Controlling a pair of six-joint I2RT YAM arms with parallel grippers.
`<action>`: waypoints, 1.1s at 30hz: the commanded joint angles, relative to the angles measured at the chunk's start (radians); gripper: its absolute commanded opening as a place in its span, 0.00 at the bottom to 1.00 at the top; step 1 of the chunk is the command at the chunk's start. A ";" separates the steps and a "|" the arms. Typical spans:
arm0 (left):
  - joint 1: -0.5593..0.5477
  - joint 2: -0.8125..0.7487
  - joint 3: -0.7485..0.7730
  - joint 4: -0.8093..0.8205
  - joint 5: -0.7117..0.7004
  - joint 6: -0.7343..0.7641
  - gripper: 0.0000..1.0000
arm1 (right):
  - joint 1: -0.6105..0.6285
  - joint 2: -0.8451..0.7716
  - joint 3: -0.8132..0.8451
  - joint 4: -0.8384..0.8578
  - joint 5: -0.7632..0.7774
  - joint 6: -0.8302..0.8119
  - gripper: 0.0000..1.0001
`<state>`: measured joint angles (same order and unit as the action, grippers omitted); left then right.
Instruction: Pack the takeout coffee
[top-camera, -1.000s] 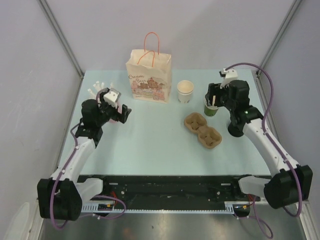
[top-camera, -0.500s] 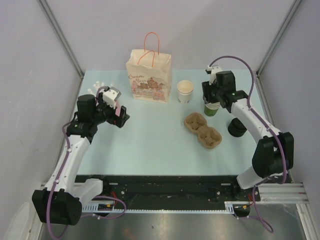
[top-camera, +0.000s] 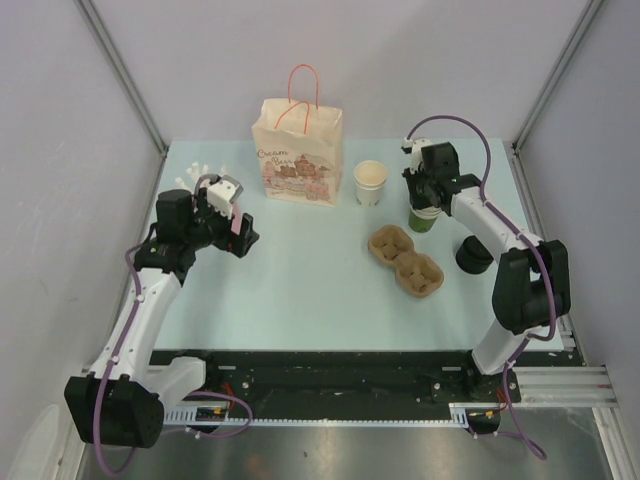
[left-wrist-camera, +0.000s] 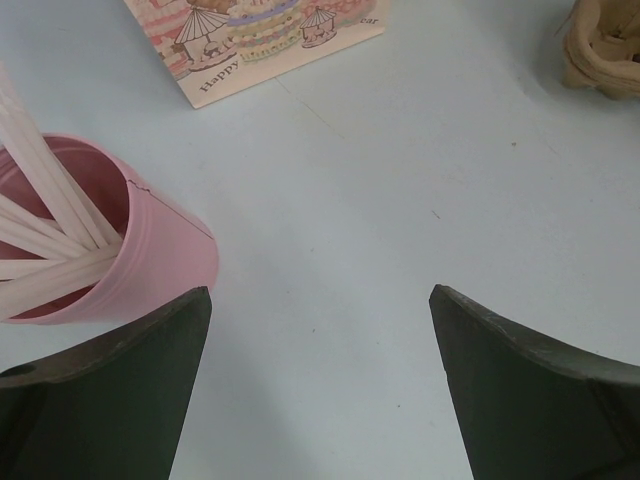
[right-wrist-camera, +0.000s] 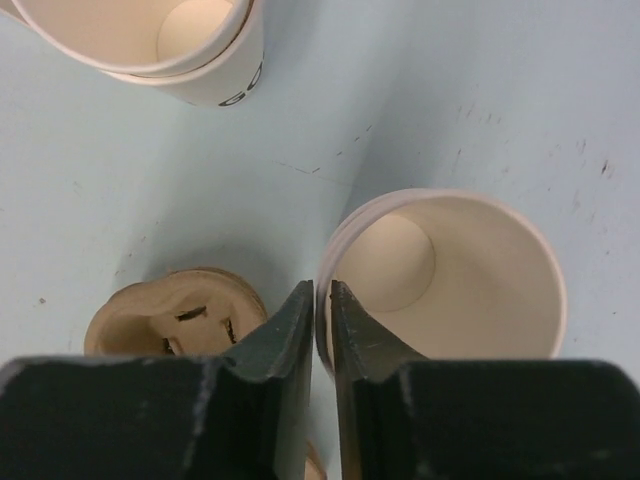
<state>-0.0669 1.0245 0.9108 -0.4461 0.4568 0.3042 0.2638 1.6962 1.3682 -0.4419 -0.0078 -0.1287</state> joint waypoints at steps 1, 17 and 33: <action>0.001 0.002 0.034 -0.003 0.022 0.004 0.97 | -0.005 -0.016 0.046 0.005 0.003 -0.002 0.16; -0.001 0.006 0.030 -0.005 0.048 0.019 0.96 | 0.023 -0.079 0.046 -0.020 0.092 -0.051 0.00; -0.020 0.061 0.034 -0.002 0.109 -0.033 0.88 | 0.057 -0.083 0.046 -0.046 0.095 -0.123 0.00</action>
<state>-0.0677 1.0439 0.9108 -0.4519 0.4919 0.3111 0.3538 1.6207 1.3697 -0.4709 0.1261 -0.2398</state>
